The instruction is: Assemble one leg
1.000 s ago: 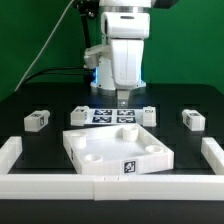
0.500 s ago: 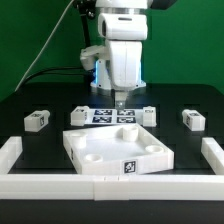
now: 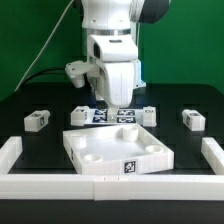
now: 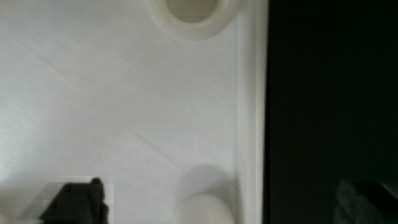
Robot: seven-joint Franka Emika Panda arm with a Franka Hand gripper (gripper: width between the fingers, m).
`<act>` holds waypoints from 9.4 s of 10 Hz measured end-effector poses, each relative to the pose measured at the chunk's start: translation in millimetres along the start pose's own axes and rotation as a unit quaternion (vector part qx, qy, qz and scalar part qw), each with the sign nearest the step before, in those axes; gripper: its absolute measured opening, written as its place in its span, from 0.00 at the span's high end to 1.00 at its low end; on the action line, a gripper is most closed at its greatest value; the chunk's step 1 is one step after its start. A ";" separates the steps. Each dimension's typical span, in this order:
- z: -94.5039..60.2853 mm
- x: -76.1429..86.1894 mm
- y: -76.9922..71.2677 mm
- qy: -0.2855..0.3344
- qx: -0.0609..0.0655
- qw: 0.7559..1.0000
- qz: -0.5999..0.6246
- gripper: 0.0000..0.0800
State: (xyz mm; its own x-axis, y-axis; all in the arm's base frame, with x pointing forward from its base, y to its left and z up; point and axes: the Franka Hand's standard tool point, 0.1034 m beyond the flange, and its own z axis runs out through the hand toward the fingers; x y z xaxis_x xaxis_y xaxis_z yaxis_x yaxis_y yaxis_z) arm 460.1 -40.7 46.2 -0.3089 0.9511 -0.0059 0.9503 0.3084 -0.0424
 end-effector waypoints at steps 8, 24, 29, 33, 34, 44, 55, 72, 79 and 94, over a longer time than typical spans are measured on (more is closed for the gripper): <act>37.5 8.8 -10.3 0.016 0.016 1.000 0.003 0.19; 32.3 37.2 6.0 0.014 0.007 0.994 0.113 0.92; 27.7 82.2 48.9 0.017 -0.008 0.991 0.132 0.92; 29.5 100.2 59.5 0.019 -0.008 0.992 0.124 0.92; 30.5 101.0 61.2 0.020 -0.009 0.992 0.124 0.92; 30.8 98.5 60.8 0.019 -0.009 0.992 0.127 0.19; -25.7 127.0 31.5 0.008 -0.031 0.970 0.241 0.19; -7.8 196.8 9.5 0.016 0.031 0.604 0.796 0.19; 4.4 216.7 -9.5 -0.190 0.256 0.609 0.726 0.19; 29.6 231.8 -29.0 -0.273 0.335 0.584 0.687 0.64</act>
Offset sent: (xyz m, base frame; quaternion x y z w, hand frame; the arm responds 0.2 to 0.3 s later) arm 0.0016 0.0096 -0.0211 -0.0065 0.0069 -0.0019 1.0000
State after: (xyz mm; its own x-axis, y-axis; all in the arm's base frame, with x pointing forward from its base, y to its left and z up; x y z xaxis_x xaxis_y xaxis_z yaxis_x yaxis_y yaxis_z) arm 359.7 170.2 16.5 0.5869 0.0884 -0.8048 0.1440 -0.9896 -0.0037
